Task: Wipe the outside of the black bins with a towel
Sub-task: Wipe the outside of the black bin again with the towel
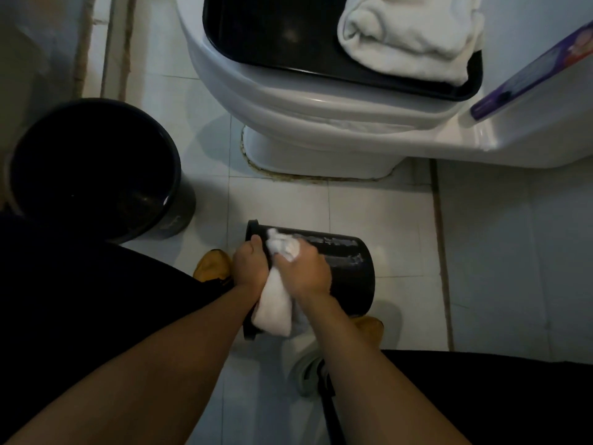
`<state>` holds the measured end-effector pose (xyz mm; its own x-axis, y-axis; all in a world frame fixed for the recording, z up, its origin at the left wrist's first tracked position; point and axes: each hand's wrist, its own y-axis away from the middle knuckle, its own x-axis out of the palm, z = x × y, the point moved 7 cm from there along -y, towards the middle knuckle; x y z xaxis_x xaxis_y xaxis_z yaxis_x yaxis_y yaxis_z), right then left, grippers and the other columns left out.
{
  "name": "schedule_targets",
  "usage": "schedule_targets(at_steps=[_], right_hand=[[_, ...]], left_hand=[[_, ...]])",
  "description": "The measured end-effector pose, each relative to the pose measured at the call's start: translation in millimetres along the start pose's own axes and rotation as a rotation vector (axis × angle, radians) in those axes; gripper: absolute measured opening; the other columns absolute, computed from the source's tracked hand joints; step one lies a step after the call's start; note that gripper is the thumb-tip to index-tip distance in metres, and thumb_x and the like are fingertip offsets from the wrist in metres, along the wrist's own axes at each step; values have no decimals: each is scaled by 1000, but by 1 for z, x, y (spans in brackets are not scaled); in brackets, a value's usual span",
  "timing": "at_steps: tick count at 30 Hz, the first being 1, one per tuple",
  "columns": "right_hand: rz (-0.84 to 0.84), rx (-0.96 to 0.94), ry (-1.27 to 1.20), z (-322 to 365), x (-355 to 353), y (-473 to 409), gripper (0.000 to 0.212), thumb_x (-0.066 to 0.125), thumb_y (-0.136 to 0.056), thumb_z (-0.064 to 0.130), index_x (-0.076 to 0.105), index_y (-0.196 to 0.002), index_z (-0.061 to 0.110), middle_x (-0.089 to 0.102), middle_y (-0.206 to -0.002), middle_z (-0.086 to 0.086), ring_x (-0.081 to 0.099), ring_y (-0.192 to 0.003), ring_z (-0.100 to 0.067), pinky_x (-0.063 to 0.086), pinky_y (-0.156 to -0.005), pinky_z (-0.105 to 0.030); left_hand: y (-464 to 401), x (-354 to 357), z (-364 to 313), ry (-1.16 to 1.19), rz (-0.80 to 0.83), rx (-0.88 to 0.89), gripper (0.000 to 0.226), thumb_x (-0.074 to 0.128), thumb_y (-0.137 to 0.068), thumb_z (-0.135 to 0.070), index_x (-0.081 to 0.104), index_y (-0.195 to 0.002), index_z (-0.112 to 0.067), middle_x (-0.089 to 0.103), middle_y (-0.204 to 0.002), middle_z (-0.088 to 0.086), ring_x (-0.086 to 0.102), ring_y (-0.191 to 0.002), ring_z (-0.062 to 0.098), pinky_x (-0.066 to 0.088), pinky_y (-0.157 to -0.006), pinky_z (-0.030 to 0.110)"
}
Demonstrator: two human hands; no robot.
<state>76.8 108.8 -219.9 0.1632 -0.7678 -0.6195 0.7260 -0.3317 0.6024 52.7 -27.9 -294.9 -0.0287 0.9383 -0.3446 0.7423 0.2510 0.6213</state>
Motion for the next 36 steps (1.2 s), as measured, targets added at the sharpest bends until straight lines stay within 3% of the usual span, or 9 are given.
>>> schedule_targets(at_steps=[4,7,10,16,19,23,27,31,36], right_hand=[[120,-59,-81,2,8,2,27,66,-90,37,65,-112,22,68,-99,2,65,-95,-18,52,-82,-30],[29,47,87,-9,-11,-19,35,64,-89,45,63,-114,22,66,-103,-2,63,-95,-21,51,-83,-33],[-32,130,110,-8,-22,-29,36,64,-89,45,62,-114,20,64,-100,-1,61,-95,-21,48,-80,-31],[213,-32,-145,1,14,-11,29,69,-86,44,67,-105,22,71,-99,1,67,-93,-19,55,-90,-43],[118,49,39,-26,-21,-26,43,67,-88,45,61,-123,20,67,-116,-6,63,-105,-25,52,-92,-37],[-85,231,145,-72,-69,-37,48,64,-87,49,61,-125,19,67,-120,-12,64,-108,-32,51,-90,-35],[-64,132,191,-39,-41,-24,42,64,-87,50,64,-117,20,70,-113,-10,66,-103,-29,54,-88,-37],[44,-52,-8,-10,-3,-4,34,69,-87,41,65,-115,23,71,-103,-1,67,-95,-19,55,-84,-34],[-168,222,105,-78,-68,-32,44,64,-89,46,62,-122,17,67,-118,-12,64,-106,-32,49,-84,-34]], left_hand=[[-1,0,5,-6,16,21,38,40,-103,-21,62,-86,5,64,-92,27,62,-92,40,51,-85,43],[3,1,-3,-54,-20,33,40,38,-103,-25,60,-79,-1,62,-83,18,61,-82,31,49,-77,37],[3,1,-5,-53,-20,6,47,35,-104,-29,64,-88,5,65,-88,22,61,-83,30,51,-79,38],[-3,1,1,-33,28,23,38,38,-104,-16,64,-95,10,63,-93,24,60,-90,29,44,-81,29],[3,-3,-6,-37,-39,-4,46,34,-104,-29,60,-78,0,58,-76,14,56,-76,26,48,-75,35],[6,0,-9,-48,-34,-9,46,33,-103,-33,49,-65,-14,50,-66,7,53,-69,24,49,-75,37],[7,-3,-10,-84,-73,44,50,31,-105,-29,53,-67,-5,55,-70,13,57,-74,30,48,-73,35],[5,-4,-13,-168,-92,130,54,31,-105,-25,62,-81,13,63,-83,31,62,-81,39,46,-69,37],[11,-4,-18,-252,-75,150,53,33,-104,-33,56,-69,-1,56,-68,15,60,-70,32,48,-64,36]])
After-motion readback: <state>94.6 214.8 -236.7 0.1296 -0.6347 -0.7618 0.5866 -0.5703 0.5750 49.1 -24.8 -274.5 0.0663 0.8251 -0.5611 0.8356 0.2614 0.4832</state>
